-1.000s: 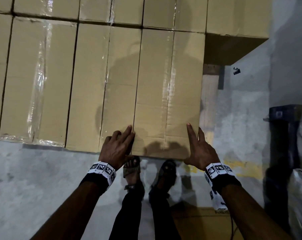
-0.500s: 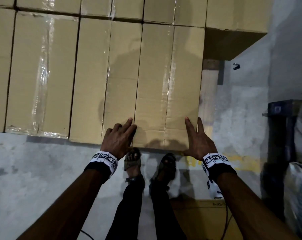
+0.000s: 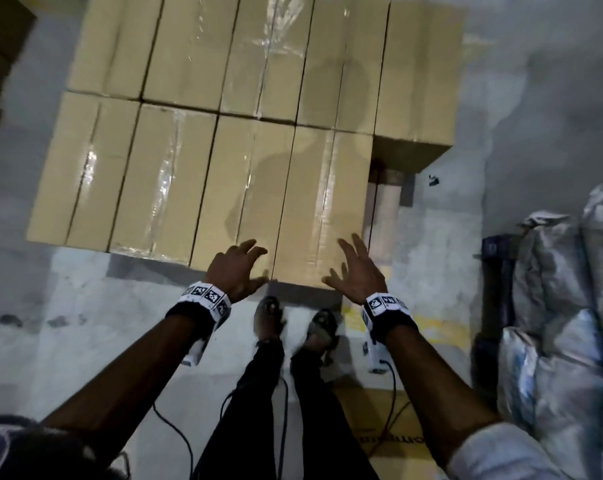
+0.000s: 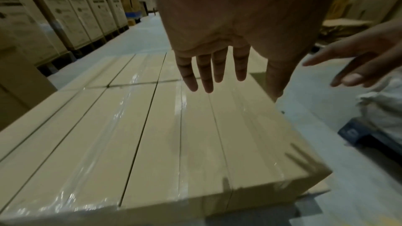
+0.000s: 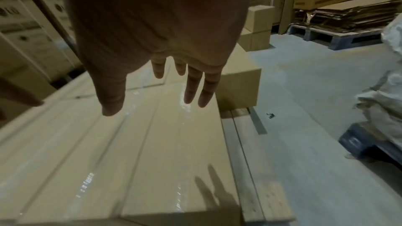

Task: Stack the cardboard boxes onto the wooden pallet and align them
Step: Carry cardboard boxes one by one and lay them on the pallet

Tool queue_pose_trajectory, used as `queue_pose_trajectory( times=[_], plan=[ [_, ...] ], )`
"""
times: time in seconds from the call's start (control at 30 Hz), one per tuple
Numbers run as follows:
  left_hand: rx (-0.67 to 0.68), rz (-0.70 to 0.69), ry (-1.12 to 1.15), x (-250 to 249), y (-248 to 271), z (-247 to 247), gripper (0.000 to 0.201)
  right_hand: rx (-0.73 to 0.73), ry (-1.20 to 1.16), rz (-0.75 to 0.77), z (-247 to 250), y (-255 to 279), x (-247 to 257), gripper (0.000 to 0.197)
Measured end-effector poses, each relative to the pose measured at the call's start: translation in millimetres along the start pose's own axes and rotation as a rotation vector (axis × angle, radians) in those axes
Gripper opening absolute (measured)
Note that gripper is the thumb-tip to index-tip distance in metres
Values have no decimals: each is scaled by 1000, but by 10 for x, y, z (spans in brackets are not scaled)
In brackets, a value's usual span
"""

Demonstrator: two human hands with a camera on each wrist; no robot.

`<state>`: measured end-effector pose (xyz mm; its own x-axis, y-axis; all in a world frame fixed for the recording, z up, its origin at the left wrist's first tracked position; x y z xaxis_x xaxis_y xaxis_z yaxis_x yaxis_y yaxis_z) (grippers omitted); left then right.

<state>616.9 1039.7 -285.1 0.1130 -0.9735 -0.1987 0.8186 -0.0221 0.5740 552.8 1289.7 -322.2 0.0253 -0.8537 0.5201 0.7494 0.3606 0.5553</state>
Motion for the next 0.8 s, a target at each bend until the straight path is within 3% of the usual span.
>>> queue_pose_trajectory(
  times=[0.2,0.37,0.47,0.8],
  plan=[
    [-171,-75,82,-442,742,991,54,-48,-111,87,608,516,971,76],
    [-492,-64,423,-304,1437,1653,36,-85,-226,144,784,843,1523,67],
    [-685,29,617,33,1838,1846,30,-89,-246,195,775,897,1926,65],
    [-829,244,795,1906,2792,1762,22,51,-174,468,78,769,4069,55]
  ],
)
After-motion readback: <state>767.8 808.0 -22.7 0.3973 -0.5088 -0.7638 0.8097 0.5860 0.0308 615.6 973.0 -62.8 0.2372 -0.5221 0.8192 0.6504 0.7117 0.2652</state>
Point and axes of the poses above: each hand's wrist, its own y-axis away from the middle knuckle, its own z-axis out of the back of the hand, x = y × z, the point moved 9 cm from there along -y, towards the middle knuckle, and after that the axes turned 1 degree about -y, right-handed, at the moved point
